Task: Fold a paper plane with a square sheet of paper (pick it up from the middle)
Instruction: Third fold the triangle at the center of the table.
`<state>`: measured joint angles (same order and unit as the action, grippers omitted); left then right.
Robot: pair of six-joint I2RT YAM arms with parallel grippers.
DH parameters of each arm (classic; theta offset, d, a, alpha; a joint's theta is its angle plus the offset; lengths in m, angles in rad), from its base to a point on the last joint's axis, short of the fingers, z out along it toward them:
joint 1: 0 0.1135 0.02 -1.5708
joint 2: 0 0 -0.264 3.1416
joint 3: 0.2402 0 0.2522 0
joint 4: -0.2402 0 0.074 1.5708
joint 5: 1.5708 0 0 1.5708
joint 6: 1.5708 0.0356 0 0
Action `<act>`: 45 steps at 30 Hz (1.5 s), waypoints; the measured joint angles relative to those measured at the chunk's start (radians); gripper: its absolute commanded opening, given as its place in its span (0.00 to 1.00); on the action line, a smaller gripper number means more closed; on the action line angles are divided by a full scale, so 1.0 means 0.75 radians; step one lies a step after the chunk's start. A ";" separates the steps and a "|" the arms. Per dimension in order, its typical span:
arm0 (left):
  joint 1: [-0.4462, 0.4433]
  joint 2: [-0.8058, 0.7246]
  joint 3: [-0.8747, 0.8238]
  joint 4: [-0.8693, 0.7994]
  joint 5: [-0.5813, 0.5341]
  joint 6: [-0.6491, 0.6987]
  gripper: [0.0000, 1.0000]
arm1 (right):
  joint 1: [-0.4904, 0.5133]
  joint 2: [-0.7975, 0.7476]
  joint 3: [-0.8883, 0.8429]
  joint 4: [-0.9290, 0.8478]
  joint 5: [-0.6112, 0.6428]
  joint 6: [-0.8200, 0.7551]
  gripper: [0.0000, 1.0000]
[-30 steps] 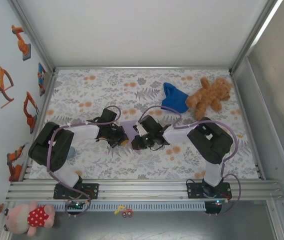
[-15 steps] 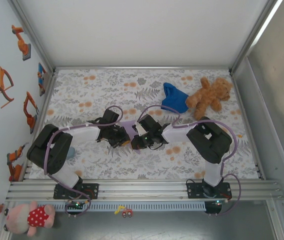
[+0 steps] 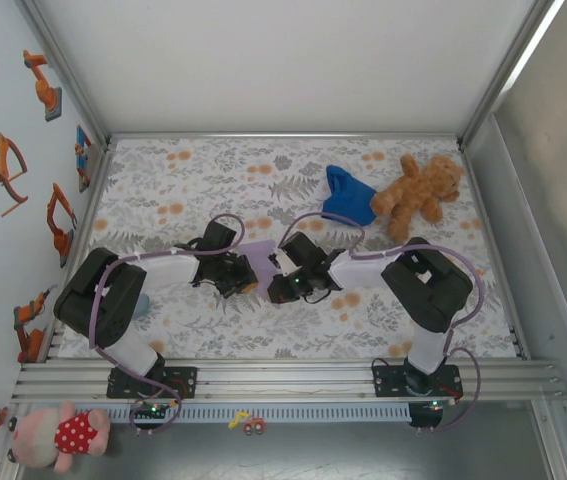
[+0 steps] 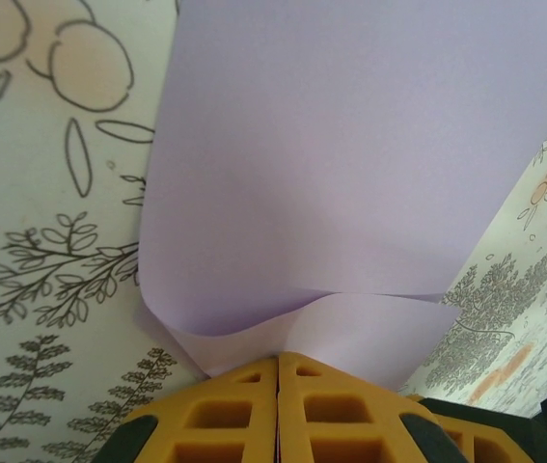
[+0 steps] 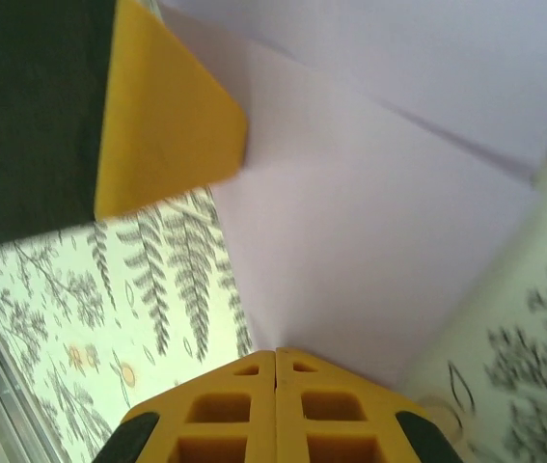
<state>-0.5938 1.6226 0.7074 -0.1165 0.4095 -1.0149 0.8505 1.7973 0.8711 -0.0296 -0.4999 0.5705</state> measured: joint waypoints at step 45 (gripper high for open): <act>-0.053 0.014 -0.026 0.323 0.027 0.045 0.10 | 0.013 -0.015 -0.017 0.082 0.174 0.069 0.00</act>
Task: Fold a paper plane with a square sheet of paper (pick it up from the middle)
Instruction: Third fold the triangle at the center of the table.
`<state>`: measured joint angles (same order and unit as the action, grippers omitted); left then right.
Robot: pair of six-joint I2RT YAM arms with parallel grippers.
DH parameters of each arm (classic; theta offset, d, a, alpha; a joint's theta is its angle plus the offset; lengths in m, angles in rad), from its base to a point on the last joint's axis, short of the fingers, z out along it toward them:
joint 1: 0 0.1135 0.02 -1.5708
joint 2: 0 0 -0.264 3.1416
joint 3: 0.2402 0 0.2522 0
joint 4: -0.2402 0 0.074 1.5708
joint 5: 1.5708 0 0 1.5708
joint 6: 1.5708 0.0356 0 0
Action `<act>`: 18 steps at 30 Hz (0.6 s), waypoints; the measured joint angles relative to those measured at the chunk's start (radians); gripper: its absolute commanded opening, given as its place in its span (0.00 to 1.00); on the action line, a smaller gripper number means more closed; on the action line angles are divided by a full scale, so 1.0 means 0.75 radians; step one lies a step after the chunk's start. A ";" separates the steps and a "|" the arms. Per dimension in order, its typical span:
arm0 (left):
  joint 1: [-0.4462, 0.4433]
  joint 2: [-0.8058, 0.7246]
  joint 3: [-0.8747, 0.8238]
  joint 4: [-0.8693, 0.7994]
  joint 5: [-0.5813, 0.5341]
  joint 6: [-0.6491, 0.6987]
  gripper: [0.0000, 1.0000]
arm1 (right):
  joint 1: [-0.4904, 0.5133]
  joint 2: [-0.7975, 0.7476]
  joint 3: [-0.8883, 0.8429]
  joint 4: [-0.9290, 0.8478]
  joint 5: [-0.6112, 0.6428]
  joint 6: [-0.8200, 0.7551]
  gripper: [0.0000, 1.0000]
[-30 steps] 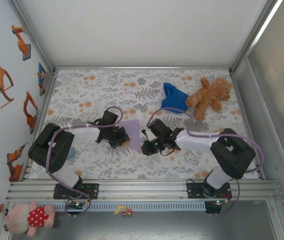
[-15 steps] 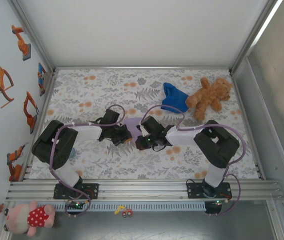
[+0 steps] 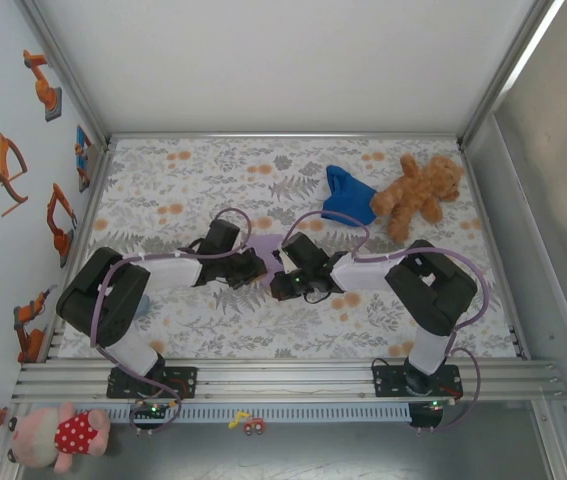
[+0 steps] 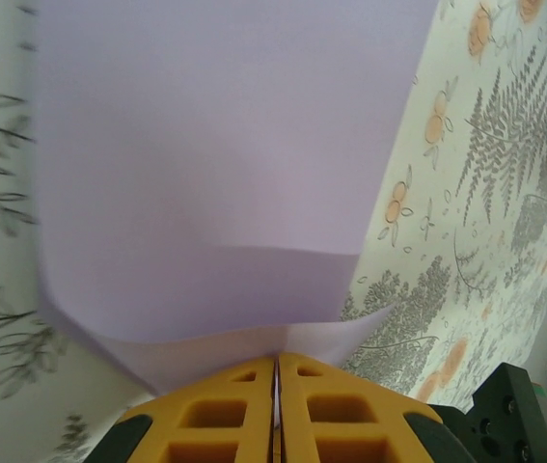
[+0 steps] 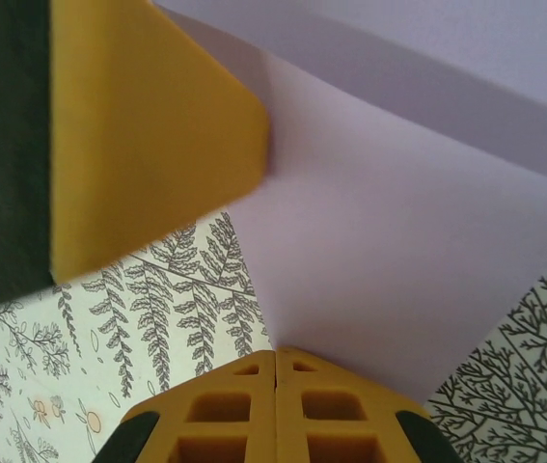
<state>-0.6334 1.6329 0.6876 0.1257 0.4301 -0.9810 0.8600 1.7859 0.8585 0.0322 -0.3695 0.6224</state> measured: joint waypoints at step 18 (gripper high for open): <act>-0.044 0.056 -0.055 0.123 -0.073 0.006 0.10 | -0.001 0.012 -0.035 0.082 -0.015 0.093 0.00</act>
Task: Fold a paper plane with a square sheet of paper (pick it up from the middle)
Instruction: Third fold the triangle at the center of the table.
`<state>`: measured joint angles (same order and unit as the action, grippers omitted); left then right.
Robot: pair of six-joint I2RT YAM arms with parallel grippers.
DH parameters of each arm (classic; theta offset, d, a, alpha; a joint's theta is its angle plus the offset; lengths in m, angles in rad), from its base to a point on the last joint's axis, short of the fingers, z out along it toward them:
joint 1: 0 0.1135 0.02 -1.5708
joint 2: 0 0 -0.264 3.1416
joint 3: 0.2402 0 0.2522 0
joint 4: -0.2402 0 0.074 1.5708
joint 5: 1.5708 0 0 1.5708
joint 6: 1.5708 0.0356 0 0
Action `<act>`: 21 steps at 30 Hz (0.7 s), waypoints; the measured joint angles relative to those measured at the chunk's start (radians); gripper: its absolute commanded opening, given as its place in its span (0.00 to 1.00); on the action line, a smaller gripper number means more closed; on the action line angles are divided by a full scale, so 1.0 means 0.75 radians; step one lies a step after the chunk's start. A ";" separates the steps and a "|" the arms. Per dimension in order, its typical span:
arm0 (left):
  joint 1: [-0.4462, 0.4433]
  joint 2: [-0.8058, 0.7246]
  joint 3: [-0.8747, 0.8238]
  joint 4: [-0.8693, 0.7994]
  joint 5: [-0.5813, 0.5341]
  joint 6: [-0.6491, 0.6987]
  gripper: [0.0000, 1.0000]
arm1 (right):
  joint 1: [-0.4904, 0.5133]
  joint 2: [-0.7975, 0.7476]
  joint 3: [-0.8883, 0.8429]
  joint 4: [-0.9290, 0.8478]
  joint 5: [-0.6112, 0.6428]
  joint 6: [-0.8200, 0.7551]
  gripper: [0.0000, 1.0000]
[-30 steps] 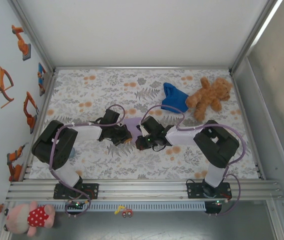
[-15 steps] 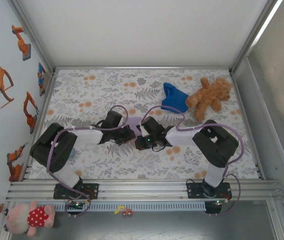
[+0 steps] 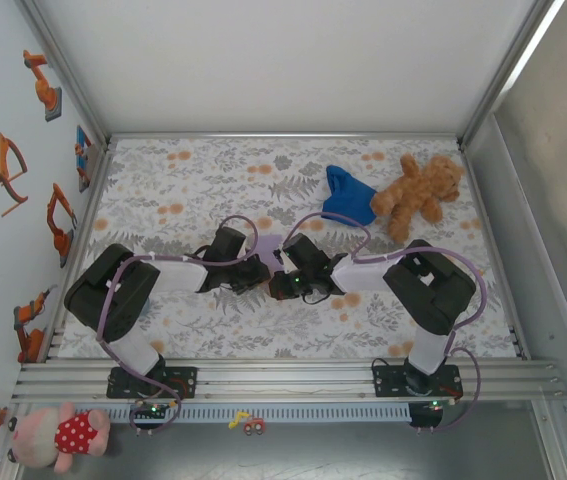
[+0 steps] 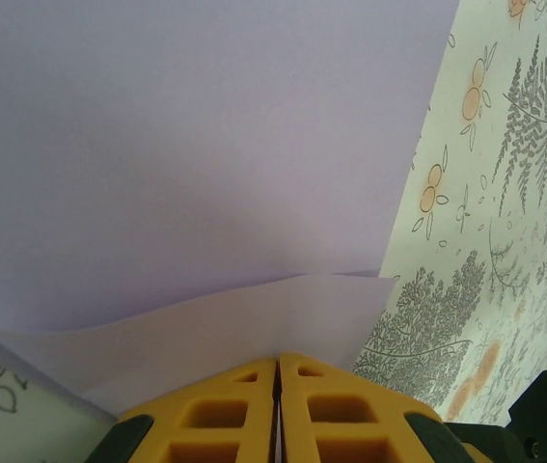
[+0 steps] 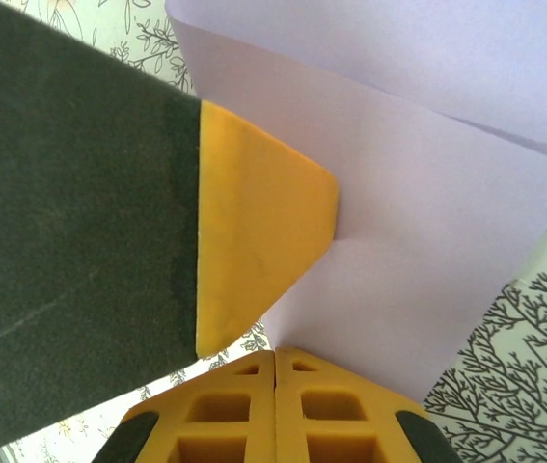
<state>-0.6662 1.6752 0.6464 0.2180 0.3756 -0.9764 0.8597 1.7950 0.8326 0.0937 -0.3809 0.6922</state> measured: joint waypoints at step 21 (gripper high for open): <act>0.287 -0.024 0.072 -0.233 0.000 0.279 0.10 | 0.001 0.004 0.002 0.035 0.023 0.066 0.00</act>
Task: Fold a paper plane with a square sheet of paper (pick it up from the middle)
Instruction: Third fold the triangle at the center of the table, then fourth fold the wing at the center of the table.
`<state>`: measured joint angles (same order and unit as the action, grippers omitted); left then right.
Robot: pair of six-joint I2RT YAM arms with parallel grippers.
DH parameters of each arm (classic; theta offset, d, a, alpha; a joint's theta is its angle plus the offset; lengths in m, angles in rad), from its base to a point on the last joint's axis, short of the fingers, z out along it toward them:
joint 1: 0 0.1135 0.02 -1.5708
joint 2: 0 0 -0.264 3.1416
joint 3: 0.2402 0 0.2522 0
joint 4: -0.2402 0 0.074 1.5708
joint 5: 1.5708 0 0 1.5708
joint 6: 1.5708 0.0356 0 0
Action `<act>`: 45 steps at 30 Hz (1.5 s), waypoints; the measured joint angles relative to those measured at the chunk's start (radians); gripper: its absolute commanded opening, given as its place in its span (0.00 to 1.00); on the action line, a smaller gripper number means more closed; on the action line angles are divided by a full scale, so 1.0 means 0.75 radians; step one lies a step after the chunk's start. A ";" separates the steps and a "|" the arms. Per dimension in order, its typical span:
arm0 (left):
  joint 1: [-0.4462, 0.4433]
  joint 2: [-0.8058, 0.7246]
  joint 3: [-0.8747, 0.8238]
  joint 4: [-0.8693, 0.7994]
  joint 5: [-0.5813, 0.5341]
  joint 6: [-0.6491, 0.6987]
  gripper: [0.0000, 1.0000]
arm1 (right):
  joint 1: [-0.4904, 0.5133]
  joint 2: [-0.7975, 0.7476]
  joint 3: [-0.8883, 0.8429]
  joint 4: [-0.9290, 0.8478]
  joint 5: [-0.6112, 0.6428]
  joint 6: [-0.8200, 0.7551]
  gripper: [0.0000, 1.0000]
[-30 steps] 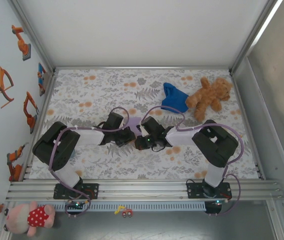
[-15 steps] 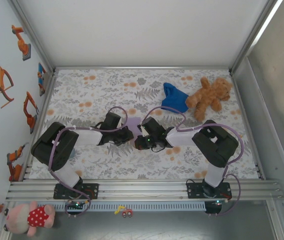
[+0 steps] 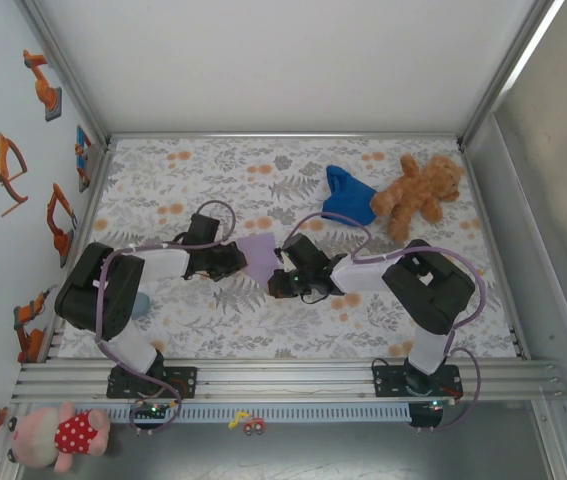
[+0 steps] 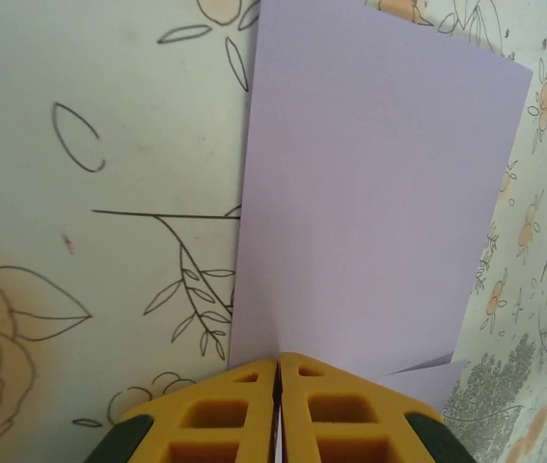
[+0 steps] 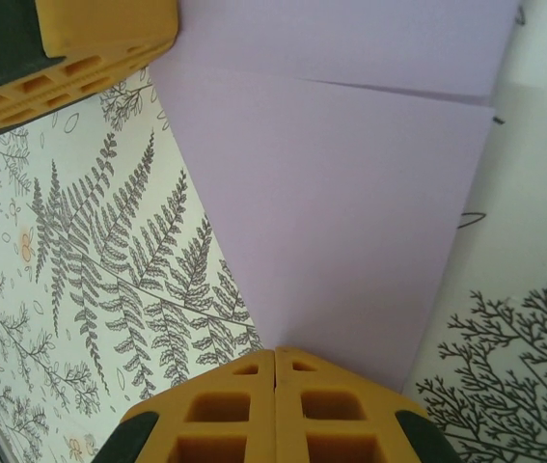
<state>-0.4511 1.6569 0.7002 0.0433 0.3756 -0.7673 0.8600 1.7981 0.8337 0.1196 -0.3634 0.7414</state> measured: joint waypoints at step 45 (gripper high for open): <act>0.015 -0.238 -0.143 -0.042 0.035 -0.311 0.44 | -0.017 0.121 0.260 -0.184 0.124 -0.012 0.18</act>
<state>-0.4400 1.4784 0.5930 0.0116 0.4015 -1.0008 0.8474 1.8889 1.0290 -0.0185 -0.2707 0.7326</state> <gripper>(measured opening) 0.458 0.186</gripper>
